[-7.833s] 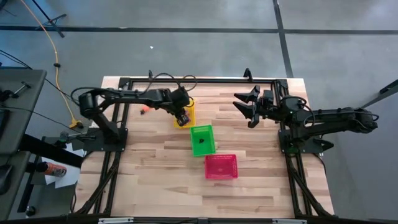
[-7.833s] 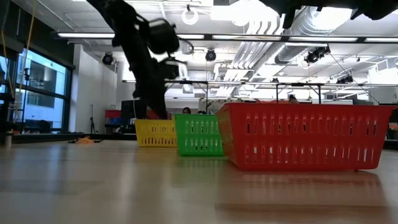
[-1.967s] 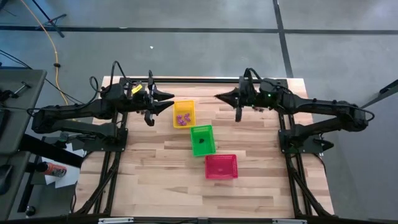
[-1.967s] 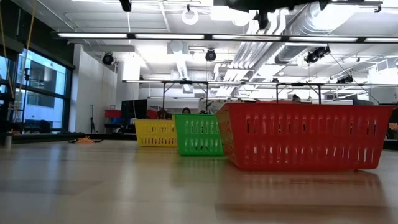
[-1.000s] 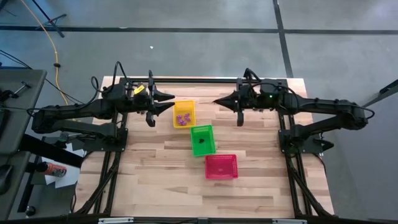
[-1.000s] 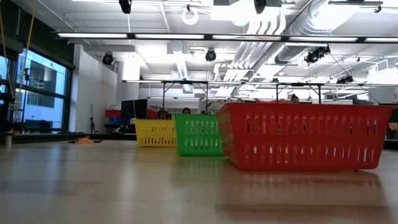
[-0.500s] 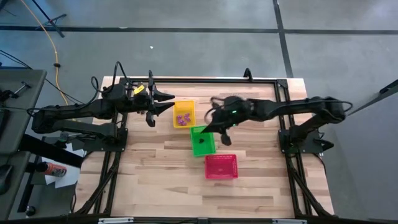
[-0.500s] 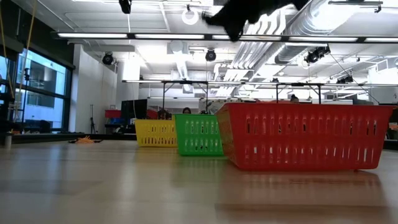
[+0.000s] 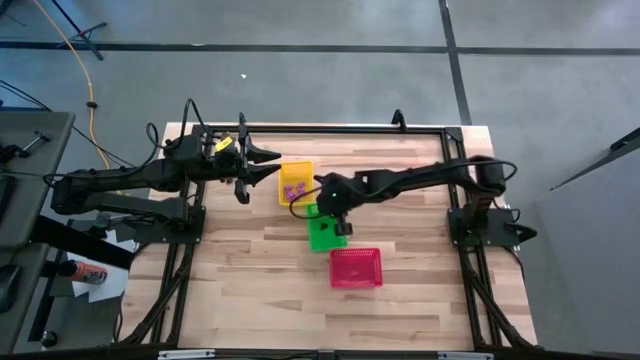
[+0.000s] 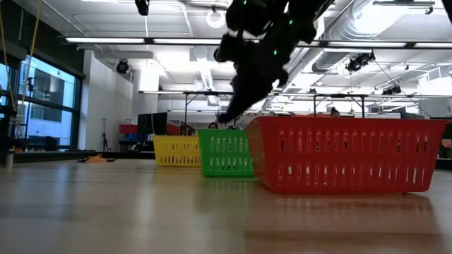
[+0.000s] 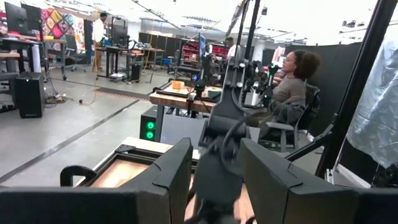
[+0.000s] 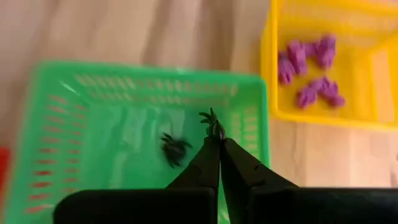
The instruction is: Sort Halloween decoration
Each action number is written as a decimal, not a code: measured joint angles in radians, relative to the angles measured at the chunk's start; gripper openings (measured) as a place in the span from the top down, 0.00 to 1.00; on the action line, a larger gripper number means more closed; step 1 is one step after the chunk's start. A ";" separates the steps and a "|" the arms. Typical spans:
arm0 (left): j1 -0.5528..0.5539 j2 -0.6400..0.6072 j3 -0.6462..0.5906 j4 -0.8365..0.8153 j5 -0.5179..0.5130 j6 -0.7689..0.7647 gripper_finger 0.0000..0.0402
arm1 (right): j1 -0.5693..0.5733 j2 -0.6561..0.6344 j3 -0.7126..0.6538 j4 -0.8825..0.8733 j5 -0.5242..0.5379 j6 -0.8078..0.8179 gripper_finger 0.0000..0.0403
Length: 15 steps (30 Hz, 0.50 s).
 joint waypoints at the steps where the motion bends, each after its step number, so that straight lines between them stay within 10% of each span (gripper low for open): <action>1: 0.000 0.000 0.000 0.000 0.000 0.000 0.69 | 0.000 0.012 0.000 -0.003 0.013 0.000 1.00; 15: 0.000 0.000 0.000 0.000 0.000 0.001 0.69 | 0.000 0.099 0.000 -0.014 0.022 0.033 1.00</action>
